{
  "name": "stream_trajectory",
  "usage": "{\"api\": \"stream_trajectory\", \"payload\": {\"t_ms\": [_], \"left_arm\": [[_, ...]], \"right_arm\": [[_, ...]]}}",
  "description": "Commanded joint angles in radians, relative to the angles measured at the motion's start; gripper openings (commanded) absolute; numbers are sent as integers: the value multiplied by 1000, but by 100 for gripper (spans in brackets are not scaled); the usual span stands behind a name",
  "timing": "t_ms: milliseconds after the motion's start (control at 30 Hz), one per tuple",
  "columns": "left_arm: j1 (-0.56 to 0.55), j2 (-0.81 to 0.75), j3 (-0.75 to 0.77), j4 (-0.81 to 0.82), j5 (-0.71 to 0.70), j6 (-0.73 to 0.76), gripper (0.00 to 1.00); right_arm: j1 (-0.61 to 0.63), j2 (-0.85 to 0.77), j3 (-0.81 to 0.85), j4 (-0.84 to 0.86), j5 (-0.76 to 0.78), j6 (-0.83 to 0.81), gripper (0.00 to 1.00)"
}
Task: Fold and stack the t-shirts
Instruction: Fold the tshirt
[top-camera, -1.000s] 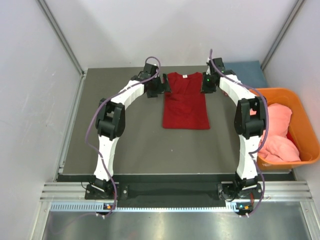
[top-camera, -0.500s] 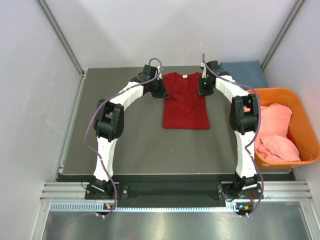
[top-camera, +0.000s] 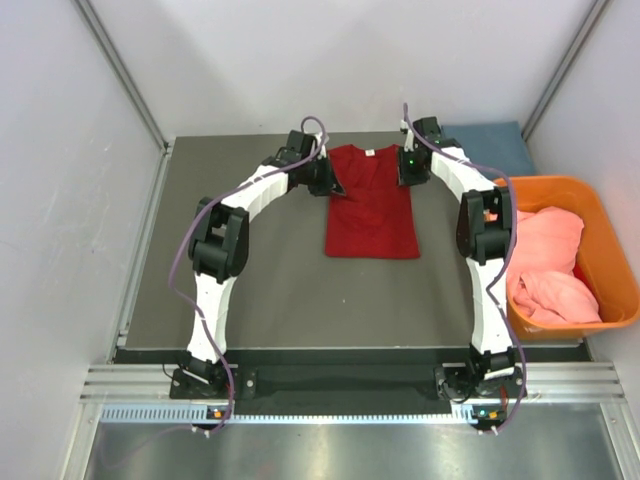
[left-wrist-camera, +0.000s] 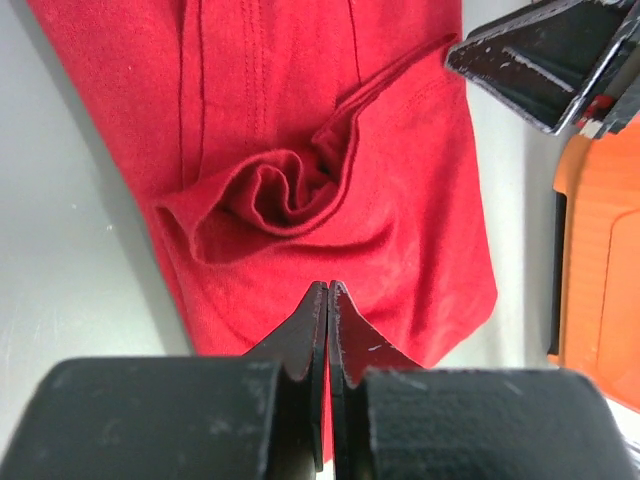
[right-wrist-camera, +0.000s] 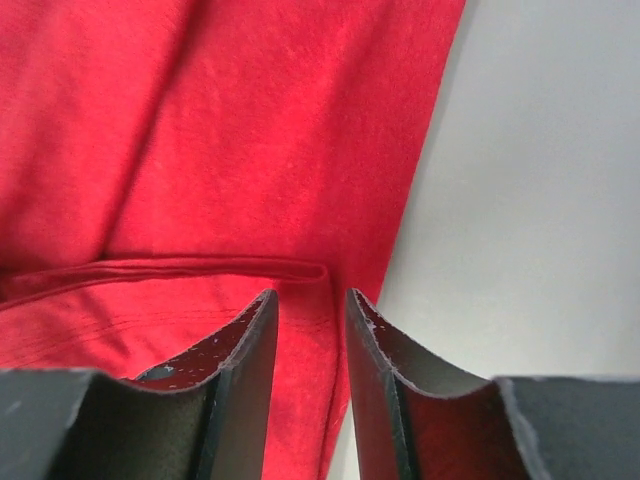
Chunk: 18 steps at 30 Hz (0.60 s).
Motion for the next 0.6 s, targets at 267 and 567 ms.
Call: {"api": "stream_trajectory", "payload": {"t_ms": [267, 567], "left_arm": [[-3, 91, 68, 66, -39, -7, 0], [0, 137, 178, 37, -146, 20, 0]], "right_arm": [[-20, 48, 74, 14, 2, -34, 26], [-47, 5, 16, 89, 45, -4, 0]]}}
